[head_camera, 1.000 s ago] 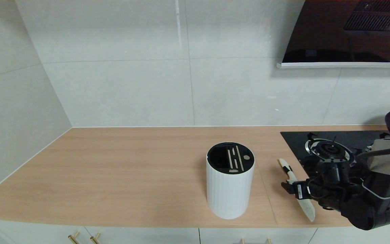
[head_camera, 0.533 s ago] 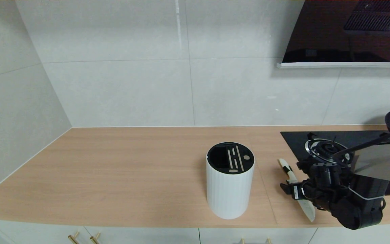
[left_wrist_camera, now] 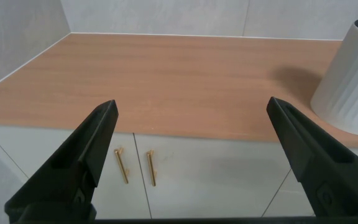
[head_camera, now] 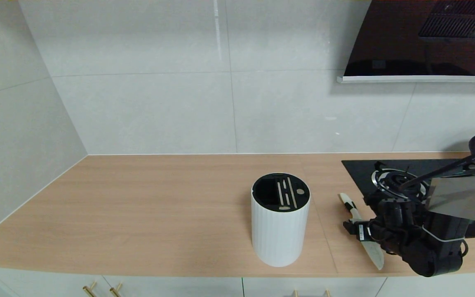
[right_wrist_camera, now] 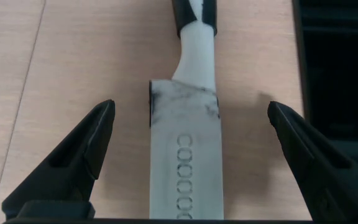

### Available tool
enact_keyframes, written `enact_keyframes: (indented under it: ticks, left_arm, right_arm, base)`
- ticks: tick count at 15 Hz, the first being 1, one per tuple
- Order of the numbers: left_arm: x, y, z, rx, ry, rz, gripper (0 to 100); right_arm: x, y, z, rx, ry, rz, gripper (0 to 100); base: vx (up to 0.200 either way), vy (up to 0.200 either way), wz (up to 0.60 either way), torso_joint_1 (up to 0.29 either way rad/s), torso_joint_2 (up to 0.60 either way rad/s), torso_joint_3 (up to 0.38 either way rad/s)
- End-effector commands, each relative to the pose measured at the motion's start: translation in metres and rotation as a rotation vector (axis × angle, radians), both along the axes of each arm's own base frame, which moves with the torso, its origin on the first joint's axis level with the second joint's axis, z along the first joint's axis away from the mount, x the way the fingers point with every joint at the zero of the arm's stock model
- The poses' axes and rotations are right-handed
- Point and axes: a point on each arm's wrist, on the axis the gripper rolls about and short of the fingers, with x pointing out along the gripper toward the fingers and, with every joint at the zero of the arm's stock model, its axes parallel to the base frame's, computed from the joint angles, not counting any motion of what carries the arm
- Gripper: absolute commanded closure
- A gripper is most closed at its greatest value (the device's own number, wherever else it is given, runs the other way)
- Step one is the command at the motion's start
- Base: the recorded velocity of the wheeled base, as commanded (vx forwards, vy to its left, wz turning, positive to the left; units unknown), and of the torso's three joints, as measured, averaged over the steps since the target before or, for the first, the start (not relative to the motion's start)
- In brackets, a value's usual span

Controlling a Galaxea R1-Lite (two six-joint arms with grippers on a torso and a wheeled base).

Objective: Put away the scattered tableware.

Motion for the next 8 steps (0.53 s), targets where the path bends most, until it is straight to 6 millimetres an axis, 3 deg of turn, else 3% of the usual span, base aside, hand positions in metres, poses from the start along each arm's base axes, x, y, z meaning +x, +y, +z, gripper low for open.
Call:
enact_keyframes:
  ticks: [1, 6, 7, 8]
  left_arm:
    - [0.0, 0.0, 0.0, 0.0, 0.0, 0.0, 0]
    - [0.0, 0.0, 0.0, 0.0, 0.0, 0.001, 0]
    - [0.0, 0.0, 0.0002, 0.0, -0.002, 0.001, 0]
    - [0.0, 0.0, 0.0, 0.0, 0.0, 0.0, 0]
  right_arm:
    - [0.0028, 0.0008, -0.0002, -0.002, -0.009, -0.005, 0]
    - [0.0027, 0.0005, -0.0059, -0.012, 0.004, -0.016, 0]
    - [0.004, 0.0006, -0.0063, -0.012, 0.001, -0.016, 100]
    - [0.0047, 0.0007, -0.0059, -0.011, -0.002, -0.016, 100]
  base:
    - [0.0, 0.0, 0.0, 0.0, 0.0, 0.0]
    - [0.0, 0.0, 0.0, 0.0, 0.0, 0.0]
    - [0.0, 0.0, 0.0, 0.0, 0.0, 0.0]
    - [0.0, 0.0, 0.0, 0.0, 0.0, 0.0]
